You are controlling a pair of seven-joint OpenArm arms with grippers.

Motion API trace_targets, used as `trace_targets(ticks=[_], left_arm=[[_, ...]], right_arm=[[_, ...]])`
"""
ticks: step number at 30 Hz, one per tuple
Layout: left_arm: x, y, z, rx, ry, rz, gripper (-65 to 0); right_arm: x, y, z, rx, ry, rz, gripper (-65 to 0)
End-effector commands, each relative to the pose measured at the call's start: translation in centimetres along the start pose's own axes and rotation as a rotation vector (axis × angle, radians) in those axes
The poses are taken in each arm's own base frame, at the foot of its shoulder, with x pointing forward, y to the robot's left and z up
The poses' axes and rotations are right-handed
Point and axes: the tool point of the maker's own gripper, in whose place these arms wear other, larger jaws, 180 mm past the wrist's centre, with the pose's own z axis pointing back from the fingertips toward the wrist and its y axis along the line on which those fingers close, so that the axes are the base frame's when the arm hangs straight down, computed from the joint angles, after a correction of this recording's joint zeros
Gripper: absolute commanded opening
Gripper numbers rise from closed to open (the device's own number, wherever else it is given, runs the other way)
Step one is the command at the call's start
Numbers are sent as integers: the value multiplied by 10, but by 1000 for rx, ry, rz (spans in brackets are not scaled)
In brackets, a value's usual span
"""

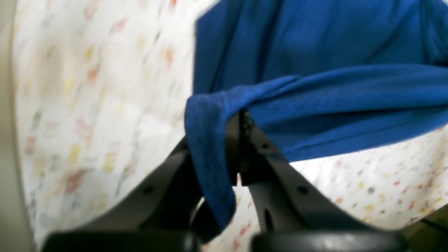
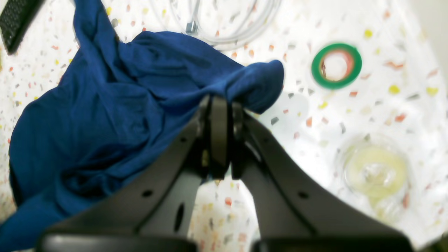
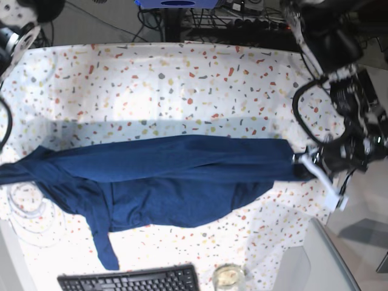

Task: Layout the t-shirt on the table in an organized manner, then fold the t-shirt properly
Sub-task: 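Lift the shirt edge high with both grippers and swing it over the cloth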

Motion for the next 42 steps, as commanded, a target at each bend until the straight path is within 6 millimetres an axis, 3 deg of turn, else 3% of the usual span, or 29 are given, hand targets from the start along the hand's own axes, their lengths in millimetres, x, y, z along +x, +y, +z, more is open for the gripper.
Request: trace_targets(ticks=[1, 6, 11, 15, 18, 22, 26, 28, 29, 36, 42], left_arm=[[29, -1, 3, -4, -56, -18, -650], [105, -24, -7, -68, -118, -51, -650], [184, -47, 0, -127, -181, -96, -650], [235, -62, 5, -170, -253, -102, -650], [269, -70, 13, -199, -319, -89, -650], [314, -80, 30, -238, -394, -70, -650], [362, -93, 60, -272, -508, -64, -650], [383, -100, 78, -290, -552, -67, -650], [391, -104, 86, -298, -565, -68, -650], [389, -105, 83, -311, -556, -57, -650], [382, -104, 79, -307, -508, -64, -650]], right_arm=[[36, 7, 8, 5, -77, 16, -650], [98, 44, 1, 44, -148, 67, -650], [157, 74, -1, 54, -199, 117, -650], [200, 89, 4, 37, -260, 157, -650], [232, 94, 15, 18, -317, 170, -648], [278, 107, 48, 13, -431, 196, -648], [322, 124, 94, 34, -555, 205, -648], [327, 127, 100, 34, -573, 213, -648], [330, 125, 103, 32, -584, 218, -648], [340, 117, 112, -17, -647, 282, -648], [324, 115, 103, -2, -542, 323, -650]])
